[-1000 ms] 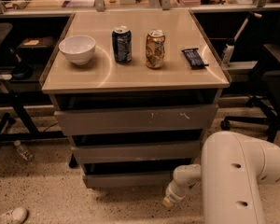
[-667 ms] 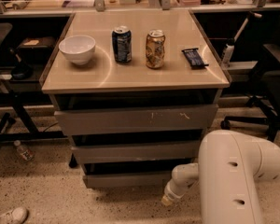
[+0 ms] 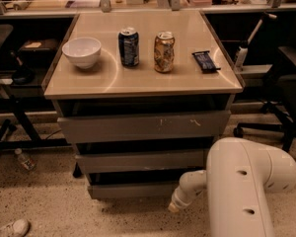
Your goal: Close bottom drawer
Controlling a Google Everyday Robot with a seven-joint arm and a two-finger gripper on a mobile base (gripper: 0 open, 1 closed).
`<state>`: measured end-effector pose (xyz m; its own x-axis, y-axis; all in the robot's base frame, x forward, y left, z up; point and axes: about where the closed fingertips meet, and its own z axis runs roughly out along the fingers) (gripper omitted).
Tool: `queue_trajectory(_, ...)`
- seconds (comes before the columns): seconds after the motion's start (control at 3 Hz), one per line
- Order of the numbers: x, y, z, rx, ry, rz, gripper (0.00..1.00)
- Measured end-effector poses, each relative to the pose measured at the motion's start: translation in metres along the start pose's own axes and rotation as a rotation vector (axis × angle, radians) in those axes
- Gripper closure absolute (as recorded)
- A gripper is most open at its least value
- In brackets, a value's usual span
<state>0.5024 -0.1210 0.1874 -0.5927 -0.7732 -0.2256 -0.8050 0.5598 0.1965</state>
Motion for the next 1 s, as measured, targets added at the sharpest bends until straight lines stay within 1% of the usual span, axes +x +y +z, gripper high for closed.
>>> queue_trajectory(0.33,-0.009,-0.008,0.003,0.016,-0.005,-0.01,1.0)
queue_trajectory(0.67,-0.021,-0.019,0.003,0.044,-0.012,-0.029,1.0)
queue_trajectory(1.0,-0.036,-0.029,-0.003,0.084,-0.022,-0.061,1.0)
